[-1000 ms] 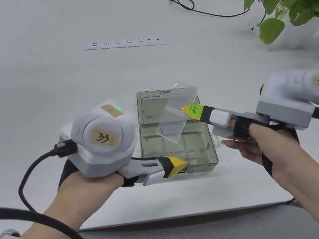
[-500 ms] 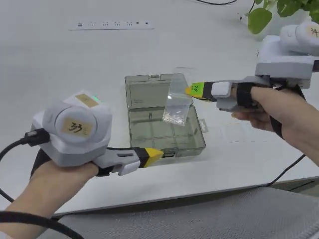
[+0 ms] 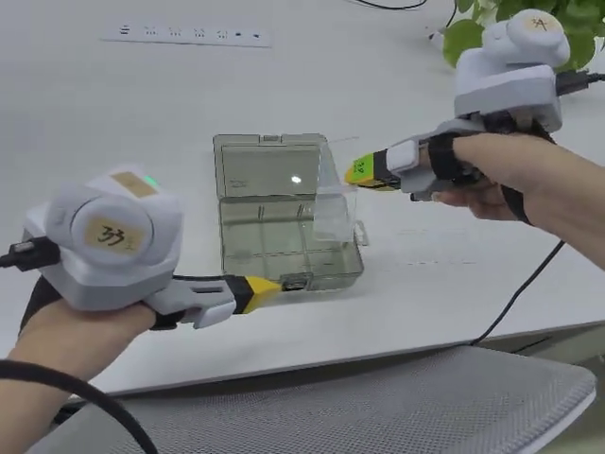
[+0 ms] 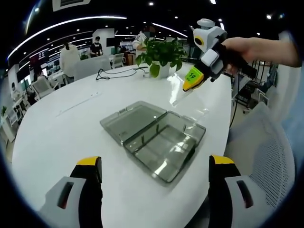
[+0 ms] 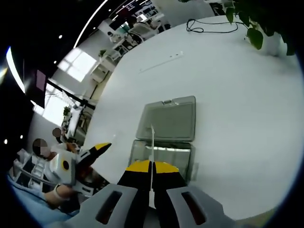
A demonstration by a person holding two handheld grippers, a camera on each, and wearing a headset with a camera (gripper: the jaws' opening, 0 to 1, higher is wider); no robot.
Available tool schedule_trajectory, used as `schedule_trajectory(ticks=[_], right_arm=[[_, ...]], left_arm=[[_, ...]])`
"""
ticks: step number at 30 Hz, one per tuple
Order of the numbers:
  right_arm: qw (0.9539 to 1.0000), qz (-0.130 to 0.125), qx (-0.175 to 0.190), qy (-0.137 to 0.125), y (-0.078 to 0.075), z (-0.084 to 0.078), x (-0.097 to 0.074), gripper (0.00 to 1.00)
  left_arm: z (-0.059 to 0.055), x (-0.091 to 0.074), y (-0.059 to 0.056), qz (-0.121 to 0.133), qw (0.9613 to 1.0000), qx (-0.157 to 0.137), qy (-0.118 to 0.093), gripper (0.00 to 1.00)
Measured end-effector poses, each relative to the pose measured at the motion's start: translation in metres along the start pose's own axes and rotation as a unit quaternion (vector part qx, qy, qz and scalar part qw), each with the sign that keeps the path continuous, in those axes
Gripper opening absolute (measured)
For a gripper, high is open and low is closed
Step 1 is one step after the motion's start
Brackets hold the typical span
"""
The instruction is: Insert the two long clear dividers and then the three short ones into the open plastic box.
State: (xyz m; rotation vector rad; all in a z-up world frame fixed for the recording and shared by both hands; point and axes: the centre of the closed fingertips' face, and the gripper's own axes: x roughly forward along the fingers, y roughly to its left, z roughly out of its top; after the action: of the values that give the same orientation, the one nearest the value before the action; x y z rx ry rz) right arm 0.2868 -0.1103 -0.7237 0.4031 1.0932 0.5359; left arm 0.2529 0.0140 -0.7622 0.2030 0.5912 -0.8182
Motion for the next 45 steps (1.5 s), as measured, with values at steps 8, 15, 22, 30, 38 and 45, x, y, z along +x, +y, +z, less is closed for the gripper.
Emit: schedule_trajectory(ticks=[8, 15, 22, 30, 38, 45], right_arm=[[0.9971, -0.043, -0.008, 0.063, -0.006, -0.006, 0.005, 0.02], [0.9911, -0.069, -0.011, 0.113, -0.015, -0.003, 0.012, 0.02], [0.9858, -0.084, 0.005, 0.145, -0.024, -0.001, 0.021, 0.02], [0.978, -0.094, 0.024, 0.185, -0.025, -0.014, 0.035, 0.02], [0.9722, -0.104, 0.037, 0.206, -0.028, -0.019, 0.039, 0.02], [0.9685, -0.113, 0.031, 0.22, -0.033, -0.021, 0.047, 0.02]], left_arm=[[-0.004, 0.001, 0.001, -0.005, 1.0, -0.004, -0.003, 0.95], [-0.007, 0.0, 0.0, -0.01, 0.9999, -0.007, -0.003, 0.94], [-0.007, 0.0, -0.002, -0.012, 0.9998, -0.011, -0.006, 0.94], [-0.01, 0.001, -0.001, -0.012, 0.9998, -0.015, -0.005, 0.94], [-0.014, 0.0, 0.004, -0.009, 0.9998, -0.019, -0.002, 0.94], [-0.014, 0.001, 0.004, -0.009, 0.9997, -0.02, -0.001, 0.94]])
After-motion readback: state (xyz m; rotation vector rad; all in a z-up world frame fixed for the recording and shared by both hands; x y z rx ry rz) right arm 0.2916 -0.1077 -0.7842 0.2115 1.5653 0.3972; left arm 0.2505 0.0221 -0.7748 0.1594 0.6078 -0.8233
